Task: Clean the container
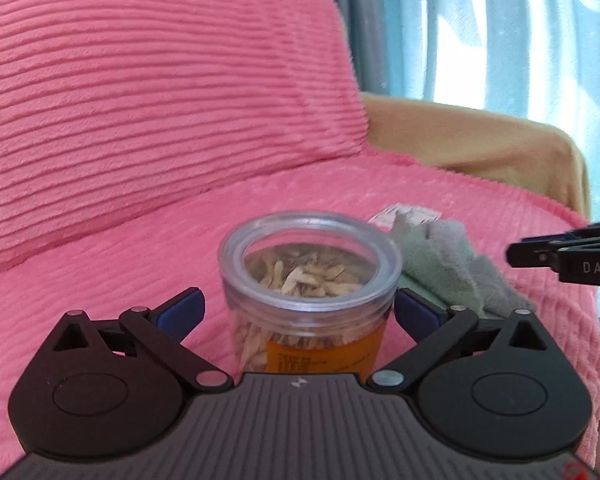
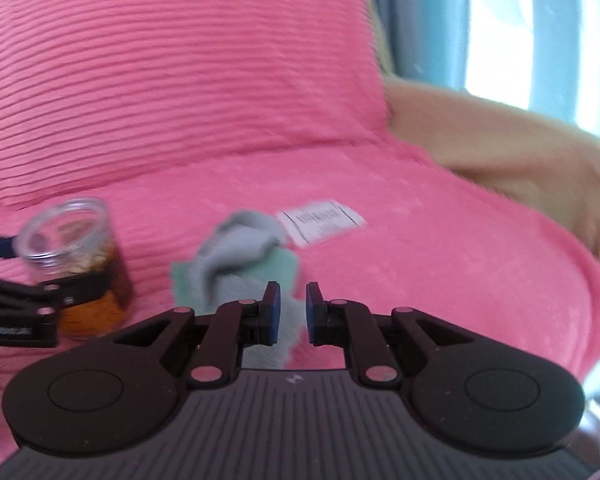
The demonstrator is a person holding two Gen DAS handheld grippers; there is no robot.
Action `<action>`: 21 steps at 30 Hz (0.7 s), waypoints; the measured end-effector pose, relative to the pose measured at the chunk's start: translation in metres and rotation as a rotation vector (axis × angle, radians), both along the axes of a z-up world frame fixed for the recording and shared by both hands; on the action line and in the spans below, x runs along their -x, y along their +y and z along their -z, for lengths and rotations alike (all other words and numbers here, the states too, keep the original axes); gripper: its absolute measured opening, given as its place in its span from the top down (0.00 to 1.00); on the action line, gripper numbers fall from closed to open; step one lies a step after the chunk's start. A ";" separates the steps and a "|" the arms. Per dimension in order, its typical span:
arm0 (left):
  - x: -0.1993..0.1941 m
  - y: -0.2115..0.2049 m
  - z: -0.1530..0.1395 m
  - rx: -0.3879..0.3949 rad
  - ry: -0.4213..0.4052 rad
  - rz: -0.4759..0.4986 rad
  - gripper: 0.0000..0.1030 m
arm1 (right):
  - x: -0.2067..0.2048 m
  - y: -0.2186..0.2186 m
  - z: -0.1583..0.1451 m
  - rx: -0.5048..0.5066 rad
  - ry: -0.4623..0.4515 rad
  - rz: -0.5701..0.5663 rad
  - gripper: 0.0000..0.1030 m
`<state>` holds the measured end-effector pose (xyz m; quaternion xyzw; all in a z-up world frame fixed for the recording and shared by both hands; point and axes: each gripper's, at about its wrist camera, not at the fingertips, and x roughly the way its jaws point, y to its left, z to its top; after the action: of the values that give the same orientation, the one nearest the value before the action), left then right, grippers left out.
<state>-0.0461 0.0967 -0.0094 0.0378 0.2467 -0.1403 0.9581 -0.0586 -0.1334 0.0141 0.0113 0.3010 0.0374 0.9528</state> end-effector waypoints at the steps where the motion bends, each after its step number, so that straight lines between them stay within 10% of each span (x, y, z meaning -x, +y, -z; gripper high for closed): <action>1: 0.000 -0.001 0.000 -0.003 0.013 -0.004 0.01 | -0.001 -0.003 0.001 -0.017 0.024 0.019 0.90; 21: 0.010 -0.015 -0.009 -0.035 0.089 -0.028 0.01 | 0.013 0.006 -0.001 0.001 0.136 0.000 0.90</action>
<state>-0.0558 0.0820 -0.0006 0.0450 0.2922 -0.1238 0.9472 -0.0720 -0.1271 0.0156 0.0132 0.3650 0.0364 0.9302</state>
